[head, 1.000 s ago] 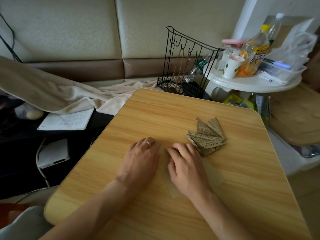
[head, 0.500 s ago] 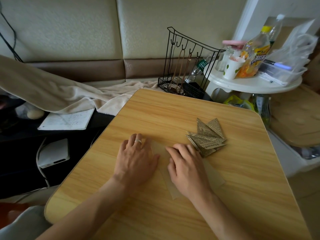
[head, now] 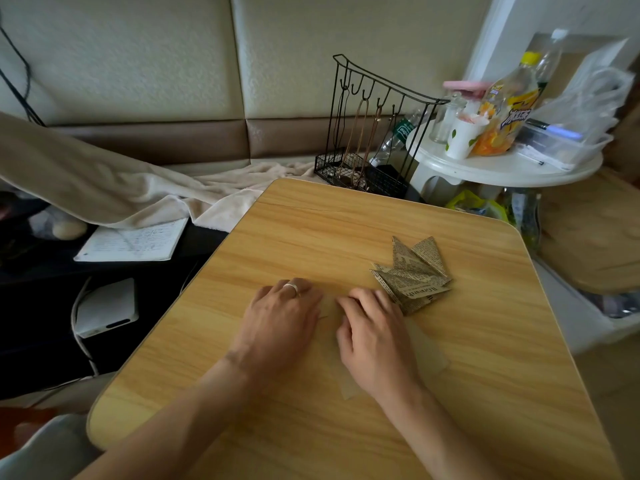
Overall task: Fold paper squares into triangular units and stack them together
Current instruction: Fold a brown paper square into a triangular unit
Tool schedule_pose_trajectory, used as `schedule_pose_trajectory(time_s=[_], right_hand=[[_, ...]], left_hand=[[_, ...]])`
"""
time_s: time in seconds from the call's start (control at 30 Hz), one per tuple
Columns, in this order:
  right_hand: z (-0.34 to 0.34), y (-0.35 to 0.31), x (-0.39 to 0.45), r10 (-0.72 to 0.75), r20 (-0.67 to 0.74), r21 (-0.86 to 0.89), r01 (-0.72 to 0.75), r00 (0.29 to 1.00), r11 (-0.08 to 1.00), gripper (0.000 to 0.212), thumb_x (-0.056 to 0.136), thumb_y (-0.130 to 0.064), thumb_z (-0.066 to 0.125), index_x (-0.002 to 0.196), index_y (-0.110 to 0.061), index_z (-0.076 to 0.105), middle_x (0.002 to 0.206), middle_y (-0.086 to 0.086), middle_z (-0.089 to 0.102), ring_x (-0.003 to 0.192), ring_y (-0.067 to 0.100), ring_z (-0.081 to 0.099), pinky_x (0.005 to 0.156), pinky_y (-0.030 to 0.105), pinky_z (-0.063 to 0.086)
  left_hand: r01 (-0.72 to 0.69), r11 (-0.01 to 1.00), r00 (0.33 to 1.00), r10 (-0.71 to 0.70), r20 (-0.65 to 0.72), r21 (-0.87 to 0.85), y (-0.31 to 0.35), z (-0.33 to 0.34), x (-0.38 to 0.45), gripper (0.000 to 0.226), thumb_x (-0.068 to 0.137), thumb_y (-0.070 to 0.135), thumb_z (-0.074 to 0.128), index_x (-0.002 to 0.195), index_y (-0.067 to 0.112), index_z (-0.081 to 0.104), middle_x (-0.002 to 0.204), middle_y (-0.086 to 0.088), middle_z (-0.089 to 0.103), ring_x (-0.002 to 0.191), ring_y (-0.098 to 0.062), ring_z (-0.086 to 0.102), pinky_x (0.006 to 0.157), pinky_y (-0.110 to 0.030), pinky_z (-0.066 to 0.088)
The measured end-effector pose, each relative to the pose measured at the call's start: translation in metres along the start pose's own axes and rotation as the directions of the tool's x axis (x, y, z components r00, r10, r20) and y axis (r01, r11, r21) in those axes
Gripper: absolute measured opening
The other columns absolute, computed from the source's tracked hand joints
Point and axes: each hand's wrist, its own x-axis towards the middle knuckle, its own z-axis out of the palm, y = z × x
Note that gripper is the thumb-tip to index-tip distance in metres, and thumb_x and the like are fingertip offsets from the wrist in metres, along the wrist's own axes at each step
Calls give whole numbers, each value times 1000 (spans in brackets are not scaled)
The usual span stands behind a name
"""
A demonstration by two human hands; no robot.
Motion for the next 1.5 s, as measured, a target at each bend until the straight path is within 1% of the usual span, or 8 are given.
schedule_pose_trajectory(time_s=[0.17, 0.3, 0.5, 0.67, 0.93, 1.07, 1.33, 1.5], right_hand=[[1, 0, -3, 57, -142, 2, -58, 988, 998, 29, 89, -17, 47, 93, -7, 74, 101, 6, 63, 96, 29, 60, 85, 47, 53], [1, -1, -3, 73, -157, 1, -74, 985, 997, 31, 88, -18, 46, 91, -5, 75, 100, 6, 64, 95, 30, 60, 84, 47, 54], [-1, 2, 0, 36, -78, 32, -34, 996, 999, 45, 90, -21, 44, 126, -11, 68, 120, 2, 60, 107, 26, 56, 95, 40, 51], [1, 0, 1, -138, -2, 79, 138, 990, 987, 38, 91, -22, 48, 122, -19, 69, 124, -5, 63, 114, 21, 56, 94, 40, 51], [4, 4, 1, 22, 37, 10, -22, 999, 1000, 49, 94, -30, 45, 136, -14, 64, 137, -2, 57, 124, 23, 53, 106, 39, 45], [1, 3, 1, -37, 47, 51, 35, 998, 998, 46, 92, -27, 46, 134, -17, 64, 139, -2, 57, 126, 22, 52, 106, 40, 45], [2, 3, 3, -63, 77, 73, 58, 995, 996, 46, 91, -28, 43, 132, -27, 63, 135, -5, 57, 125, 21, 53, 101, 44, 47], [1, 3, 2, -56, 74, 73, 51, 996, 996, 48, 90, -28, 42, 133, -32, 63, 132, -4, 54, 121, 20, 52, 100, 42, 46]], left_hand=[[23, 1000, 1000, -24, -19, -18, 1, 1, 3, 21, 88, 16, 75, 107, 23, 78, 114, -1, 74, 101, -27, 70, 84, -41, 57], [32, 999, 999, -32, 22, -25, -2, -1, 6, 27, 95, 17, 63, 119, 26, 74, 127, 3, 68, 116, -22, 62, 94, -38, 50], [50, 998, 997, -51, 56, 24, -6, 0, 6, 30, 99, 14, 52, 121, 29, 67, 117, 2, 59, 108, -21, 52, 84, -33, 48], [75, 997, 995, -72, 62, -35, -6, 0, 4, 21, 103, 20, 53, 113, 15, 70, 105, -6, 56, 101, -27, 50, 84, -40, 49], [72, 989, 997, -73, -6, -129, -3, -4, 0, 29, 88, 7, 61, 108, 15, 80, 105, -3, 70, 99, -28, 61, 83, -43, 54], [-6, 993, 999, 10, 37, -115, 2, -3, -1, 50, 88, 20, 37, 121, 15, 74, 108, -6, 65, 100, -30, 57, 86, -45, 54], [3, 993, 1000, -5, -19, -116, -1, -6, -1, 32, 79, 0, 63, 98, 18, 81, 100, -1, 76, 96, -29, 67, 79, -43, 56], [0, 991, 1000, 1, 8, -135, -2, -12, -3, 31, 82, 1, 64, 99, 19, 83, 103, 2, 78, 102, -26, 67, 90, -41, 54]])
